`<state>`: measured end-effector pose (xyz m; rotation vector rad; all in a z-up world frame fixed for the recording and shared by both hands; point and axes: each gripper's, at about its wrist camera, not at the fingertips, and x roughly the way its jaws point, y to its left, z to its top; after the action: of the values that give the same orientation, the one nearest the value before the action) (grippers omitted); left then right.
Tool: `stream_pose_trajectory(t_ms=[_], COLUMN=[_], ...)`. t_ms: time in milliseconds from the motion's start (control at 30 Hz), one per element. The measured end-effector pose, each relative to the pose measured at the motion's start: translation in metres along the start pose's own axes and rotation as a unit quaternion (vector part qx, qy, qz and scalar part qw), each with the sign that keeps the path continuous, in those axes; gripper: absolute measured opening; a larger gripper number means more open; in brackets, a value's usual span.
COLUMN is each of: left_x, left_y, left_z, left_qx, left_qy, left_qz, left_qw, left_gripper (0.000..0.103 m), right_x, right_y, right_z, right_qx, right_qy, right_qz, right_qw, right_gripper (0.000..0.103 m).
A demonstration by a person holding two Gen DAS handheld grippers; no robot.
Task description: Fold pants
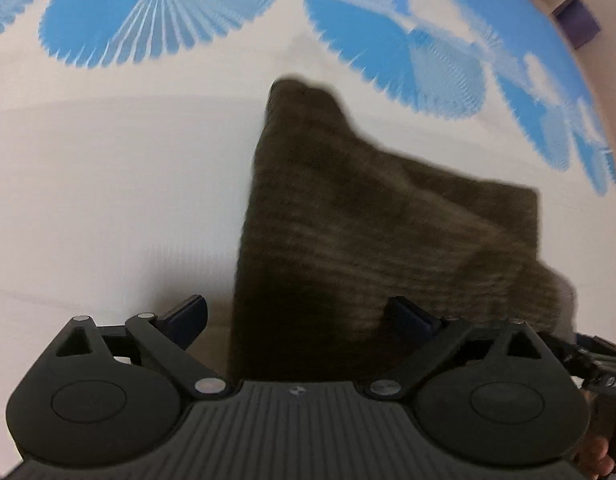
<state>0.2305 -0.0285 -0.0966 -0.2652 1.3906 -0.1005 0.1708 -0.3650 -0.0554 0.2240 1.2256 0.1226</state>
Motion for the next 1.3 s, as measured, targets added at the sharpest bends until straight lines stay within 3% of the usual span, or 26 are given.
stream_pose_trajectory(t_ms=[133,267,367,433,500,600,800,1067,1100,1133,1200,1267,1300], left_x=[0.010,0.012,0.006,-0.008,-0.025,-0.049,-0.082,-0.107,-0.106,-0.106,-0.108,-0.112,-0.113], left_y=[0.005,-0.004,-0.003,-0.007,-0.012,-0.014,0.009,0.033,0.035,0.039,0.043,0.048,0.049], left_z=[0.001,0.004,0.010,0.013,0.016,0.020,0.035,0.061,0.066,0.072,0.078,0.081,0.082], left_qx=[-0.026,0.000,0.004,0.025,0.053,0.074,0.039,0.016,0.011,-0.001,-0.026,-0.037,-0.042], left_qy=[0.020,0.010,-0.009,-0.036,-0.078,-0.139,-0.218,-0.287,-0.291,-0.295,-0.297,-0.295,-0.294], left_qz=[-0.030,-0.035,-0.038,-0.046,-0.047,-0.033,-0.017,-0.024,-0.027,-0.025,0.003,0.022,0.021], left_qw=[0.9990,0.9994,0.9992,0.9979,0.9945,0.9870,0.9750,0.9575,0.9562,0.9553,0.9546,0.9544,0.9545], left_gripper=[0.098,0.089,0.066,0.041,0.038,0.037,0.036,0.037,0.041,0.052,0.055,0.055,0.055], right_x=[0.017,0.014,0.009,0.001,-0.008,-0.018,-0.022,-0.018,-0.016,-0.014,-0.009,-0.008,-0.009], right_y=[0.002,0.008,0.011,0.011,0.014,0.026,0.067,0.107,0.113,0.115,0.121,0.125,0.125], right_z=[0.001,0.004,0.007,0.011,0.017,0.029,0.060,0.095,0.098,0.101,0.106,0.106,0.106], right_qx=[0.013,0.000,-0.004,-0.005,-0.009,-0.021,-0.059,-0.087,-0.090,-0.091,-0.086,-0.073,-0.074], right_qy=[0.027,0.013,0.002,-0.016,-0.039,-0.073,-0.137,-0.198,-0.206,-0.216,-0.230,-0.260,-0.267], right_qz=[0.035,0.042,0.047,0.053,0.060,0.078,0.097,0.114,0.111,0.103,0.057,-0.026,-0.038], right_qw=[0.999,0.999,0.999,0.998,0.997,0.994,0.984,0.970,0.968,0.967,0.968,0.962,0.960], right_gripper=[0.096,0.081,0.064,0.055,0.045,0.042,0.041,0.041,0.041,0.041,0.046,0.053,0.055])
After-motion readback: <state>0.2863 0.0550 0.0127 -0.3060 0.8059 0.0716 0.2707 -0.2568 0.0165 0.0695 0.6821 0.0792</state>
